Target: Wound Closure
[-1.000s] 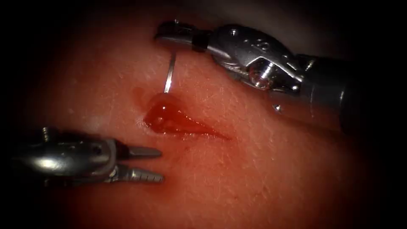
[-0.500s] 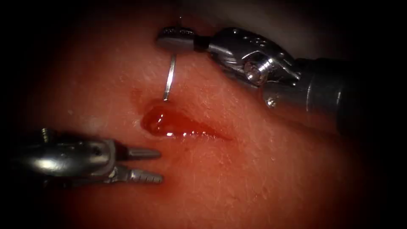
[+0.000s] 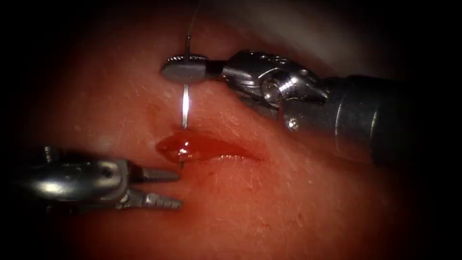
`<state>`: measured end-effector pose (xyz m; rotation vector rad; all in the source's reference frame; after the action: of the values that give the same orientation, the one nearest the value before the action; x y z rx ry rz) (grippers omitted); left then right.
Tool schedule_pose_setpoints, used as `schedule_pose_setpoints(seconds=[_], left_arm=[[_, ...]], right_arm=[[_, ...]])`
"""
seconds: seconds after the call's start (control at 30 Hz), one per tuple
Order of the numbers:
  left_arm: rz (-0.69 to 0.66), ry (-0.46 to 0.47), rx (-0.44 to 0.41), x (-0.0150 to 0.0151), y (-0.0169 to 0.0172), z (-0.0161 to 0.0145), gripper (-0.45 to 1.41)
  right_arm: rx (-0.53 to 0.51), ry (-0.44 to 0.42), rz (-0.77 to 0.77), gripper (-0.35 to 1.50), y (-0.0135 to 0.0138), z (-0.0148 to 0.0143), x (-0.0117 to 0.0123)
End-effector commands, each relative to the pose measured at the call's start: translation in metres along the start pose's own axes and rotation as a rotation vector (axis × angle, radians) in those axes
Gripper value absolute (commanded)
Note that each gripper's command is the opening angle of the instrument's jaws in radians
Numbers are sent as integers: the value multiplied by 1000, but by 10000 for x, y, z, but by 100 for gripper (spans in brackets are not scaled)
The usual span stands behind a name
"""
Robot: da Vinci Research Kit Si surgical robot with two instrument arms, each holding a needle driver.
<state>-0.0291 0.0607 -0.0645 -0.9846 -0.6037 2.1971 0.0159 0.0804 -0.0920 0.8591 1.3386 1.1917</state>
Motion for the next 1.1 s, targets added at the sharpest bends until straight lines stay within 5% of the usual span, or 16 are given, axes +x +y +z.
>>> schedule_pose_setpoints(seconds=[0.03,0.6,0.63,0.67,0.73,0.77,0.9,1.1], left_arm=[[-1,-3,-1,-5,1,7,26],[-7,-2,-1,-4,1,7,25],[34,-4,0,-3,1,6,24],[62,-5,2,-2,1,5,25],[125,-9,-1,1,2,3,26],[181,-12,-4,3,4,0,27],[403,-12,-10,8,14,-4,39],[638,72,-2,20,21,-10,47]], right_arm=[[8,-7,8,-35,-1,8,-3],[34,-75,100,-35,-31,-5,-38],[25,-64,83,-21,-30,-5,-37],[1,-40,42,36,-28,-5,-34],[-14,-24,13,68,-24,-5,-30],[-32,-6,-16,99,-17,-6,-23],[-52,14,-22,130,4,-10,-3],[-59,21,-24,131,20,-19,12]])
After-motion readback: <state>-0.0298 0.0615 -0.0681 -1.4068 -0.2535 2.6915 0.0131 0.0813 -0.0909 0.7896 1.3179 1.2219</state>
